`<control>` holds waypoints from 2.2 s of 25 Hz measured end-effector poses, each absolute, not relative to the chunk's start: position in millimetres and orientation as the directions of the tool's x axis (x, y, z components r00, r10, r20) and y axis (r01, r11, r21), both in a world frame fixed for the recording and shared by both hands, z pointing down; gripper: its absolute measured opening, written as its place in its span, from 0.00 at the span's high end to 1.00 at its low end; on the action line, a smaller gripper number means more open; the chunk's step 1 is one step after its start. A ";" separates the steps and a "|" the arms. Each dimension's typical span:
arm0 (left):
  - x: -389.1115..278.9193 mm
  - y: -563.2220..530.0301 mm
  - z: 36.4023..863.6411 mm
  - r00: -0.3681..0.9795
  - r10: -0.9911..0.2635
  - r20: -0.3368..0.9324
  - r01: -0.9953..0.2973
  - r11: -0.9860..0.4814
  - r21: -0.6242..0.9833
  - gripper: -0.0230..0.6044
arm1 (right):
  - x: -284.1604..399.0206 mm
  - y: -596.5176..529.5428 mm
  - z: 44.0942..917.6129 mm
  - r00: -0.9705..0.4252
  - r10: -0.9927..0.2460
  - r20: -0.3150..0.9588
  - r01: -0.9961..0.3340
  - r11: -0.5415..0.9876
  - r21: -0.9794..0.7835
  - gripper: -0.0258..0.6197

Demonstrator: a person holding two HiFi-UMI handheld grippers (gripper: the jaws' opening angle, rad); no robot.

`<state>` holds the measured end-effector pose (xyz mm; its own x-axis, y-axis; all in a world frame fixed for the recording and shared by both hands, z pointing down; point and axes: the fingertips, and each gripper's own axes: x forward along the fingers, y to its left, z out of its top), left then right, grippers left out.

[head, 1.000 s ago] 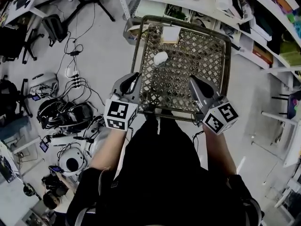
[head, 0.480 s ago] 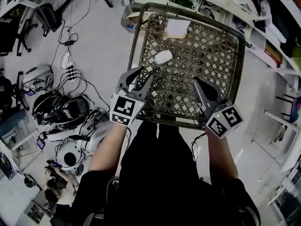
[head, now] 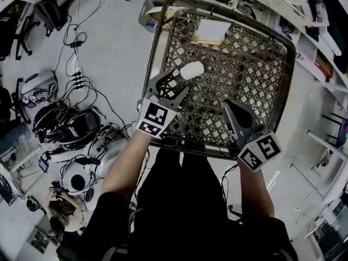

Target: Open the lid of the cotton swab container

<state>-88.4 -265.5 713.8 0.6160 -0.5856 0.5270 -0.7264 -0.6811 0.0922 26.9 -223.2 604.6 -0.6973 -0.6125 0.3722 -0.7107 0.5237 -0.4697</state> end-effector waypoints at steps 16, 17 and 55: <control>-65.7 -286.2 761.9 0.601 -0.527 0.601 -0.688 -0.724 0.052 0.56 | 51.3 -216.0 629.7 -0.662 -0.629 0.407 -0.737 0.448 -0.507 0.94; -65.6 -286.9 761.7 0.601 -0.525 0.603 -0.687 -0.725 0.053 0.56 | 54.3 -216.4 629.0 -0.657 -0.634 0.409 -0.741 0.443 -0.505 0.94; -55.8 -212.5 607.2 0.760 -0.378 0.528 -0.487 -0.870 0.078 0.64 | 0.9 -193.6 514.8 -0.719 -0.631 0.292 -0.685 0.573 -0.450 0.87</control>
